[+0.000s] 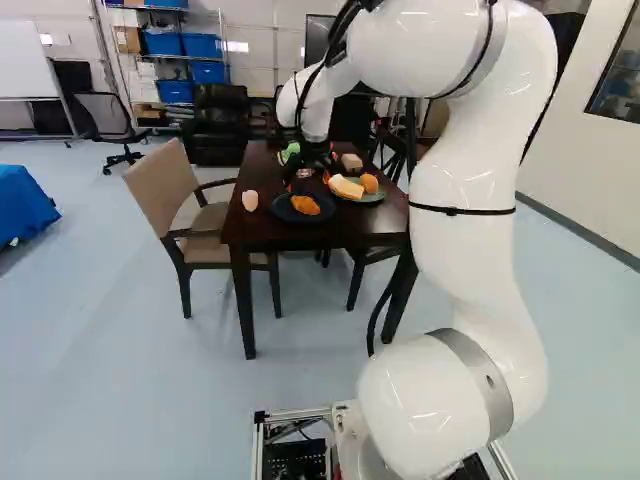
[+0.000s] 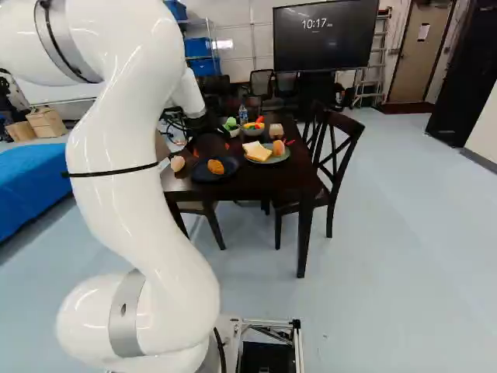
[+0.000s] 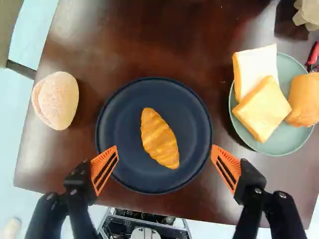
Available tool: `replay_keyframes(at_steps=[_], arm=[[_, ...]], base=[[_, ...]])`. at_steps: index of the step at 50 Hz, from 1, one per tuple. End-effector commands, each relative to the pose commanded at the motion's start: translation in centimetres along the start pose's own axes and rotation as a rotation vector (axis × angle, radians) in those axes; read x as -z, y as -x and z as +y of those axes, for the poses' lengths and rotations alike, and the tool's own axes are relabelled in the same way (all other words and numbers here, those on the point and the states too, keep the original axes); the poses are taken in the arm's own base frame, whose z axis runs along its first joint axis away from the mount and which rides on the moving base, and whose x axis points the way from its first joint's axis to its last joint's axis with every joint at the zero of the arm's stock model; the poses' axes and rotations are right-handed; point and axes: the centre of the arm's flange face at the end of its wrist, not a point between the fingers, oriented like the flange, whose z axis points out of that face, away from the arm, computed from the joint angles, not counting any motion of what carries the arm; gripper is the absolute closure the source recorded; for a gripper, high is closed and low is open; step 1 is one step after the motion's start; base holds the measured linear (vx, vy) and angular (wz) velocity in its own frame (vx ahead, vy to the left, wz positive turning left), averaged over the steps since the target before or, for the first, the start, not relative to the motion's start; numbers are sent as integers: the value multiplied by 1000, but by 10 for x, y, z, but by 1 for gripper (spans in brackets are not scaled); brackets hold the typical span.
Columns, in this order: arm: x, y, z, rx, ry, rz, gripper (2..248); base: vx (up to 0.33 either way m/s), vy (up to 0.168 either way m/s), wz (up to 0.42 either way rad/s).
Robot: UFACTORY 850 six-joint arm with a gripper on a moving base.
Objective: Move the croissant to the empty plate
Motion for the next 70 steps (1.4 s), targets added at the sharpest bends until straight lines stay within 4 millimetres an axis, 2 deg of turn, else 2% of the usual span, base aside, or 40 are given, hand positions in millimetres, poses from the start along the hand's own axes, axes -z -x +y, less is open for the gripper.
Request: replay_keyframes(at_steps=[35, 70], arm=[[56, 18, 4, -7, 8, -33, 3], [54, 23, 5, -11, 7, -17, 3]], base=[[0, 0, 0], [0, 0, 0]])
